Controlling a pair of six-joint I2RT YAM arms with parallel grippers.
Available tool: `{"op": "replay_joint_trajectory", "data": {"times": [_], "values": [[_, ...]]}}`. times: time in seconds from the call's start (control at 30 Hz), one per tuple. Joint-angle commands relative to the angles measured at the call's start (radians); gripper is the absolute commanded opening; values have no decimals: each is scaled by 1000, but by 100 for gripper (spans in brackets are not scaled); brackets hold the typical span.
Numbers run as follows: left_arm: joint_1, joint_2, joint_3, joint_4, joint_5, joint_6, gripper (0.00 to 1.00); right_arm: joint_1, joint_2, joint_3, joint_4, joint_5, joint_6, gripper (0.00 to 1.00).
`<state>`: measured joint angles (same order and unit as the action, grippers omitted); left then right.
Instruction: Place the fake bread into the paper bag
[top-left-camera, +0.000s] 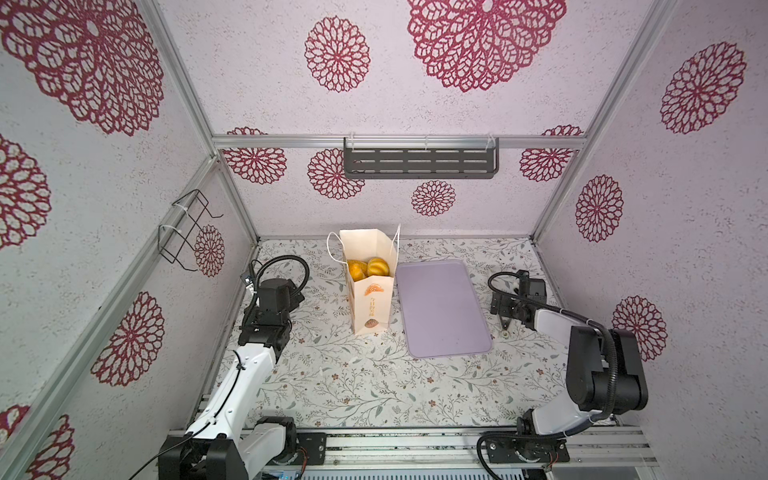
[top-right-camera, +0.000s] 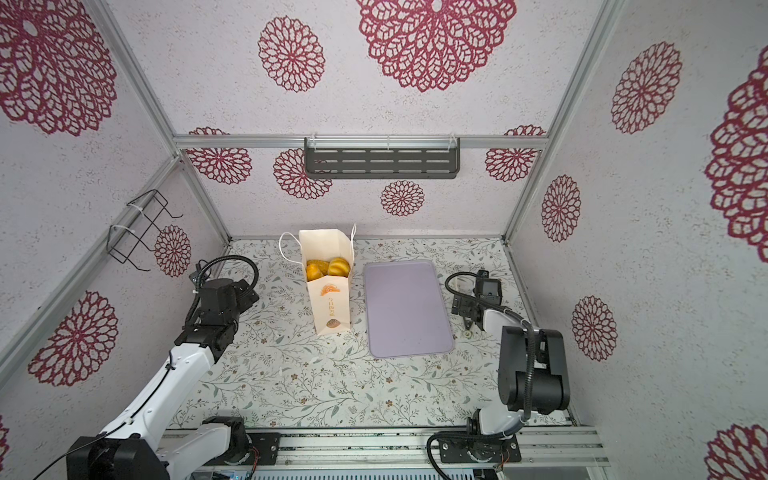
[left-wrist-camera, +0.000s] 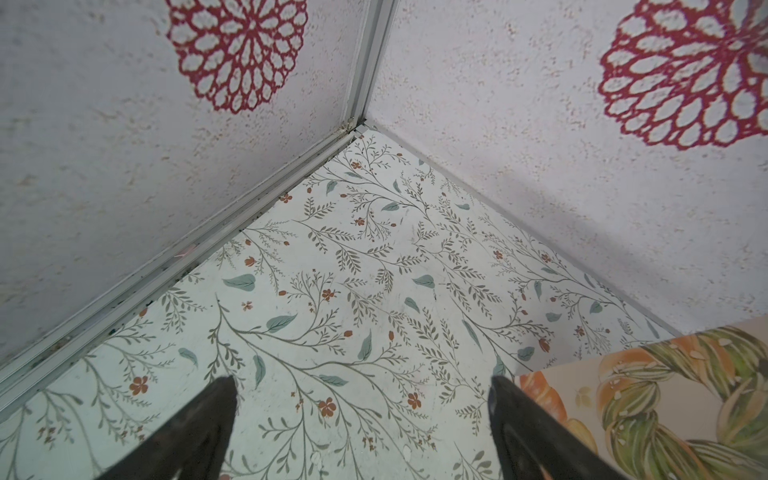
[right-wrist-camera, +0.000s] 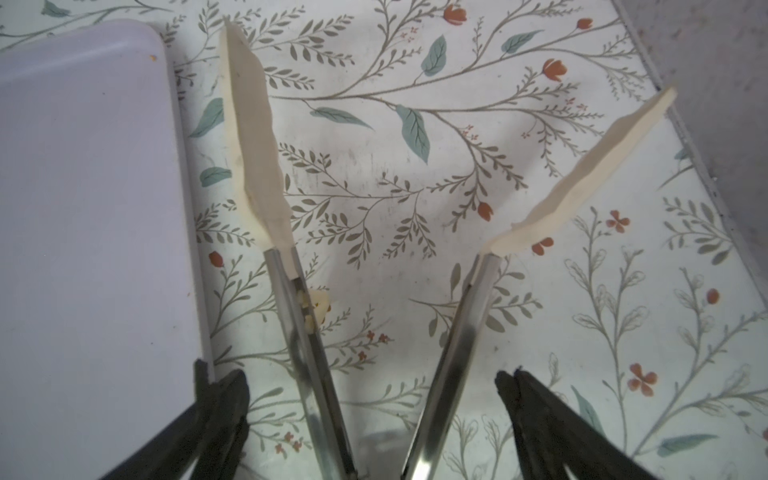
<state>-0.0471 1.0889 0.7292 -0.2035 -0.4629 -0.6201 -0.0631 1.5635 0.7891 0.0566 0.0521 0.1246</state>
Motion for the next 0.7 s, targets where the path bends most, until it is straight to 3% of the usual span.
{"op": "replay_joint_trajectory", "data": {"times": [0.0,0.17,0.43,0.57,0.67], "values": [[9,12,-33,81,-50,24,97,-4,-77,-37,88,3,33,99],[9,12,-115,206,-137,59,97,-4,-144,-124,187,26,57,99],[36,73,-189,473,-225,314,97,-3,-228,-235,323,113,94,99],[47,142,-271,697,-287,372,97,-4,-247,-301,412,173,109,99],[54,192,-292,769,-318,382,97,-3,-240,-319,442,210,115,99]]}}
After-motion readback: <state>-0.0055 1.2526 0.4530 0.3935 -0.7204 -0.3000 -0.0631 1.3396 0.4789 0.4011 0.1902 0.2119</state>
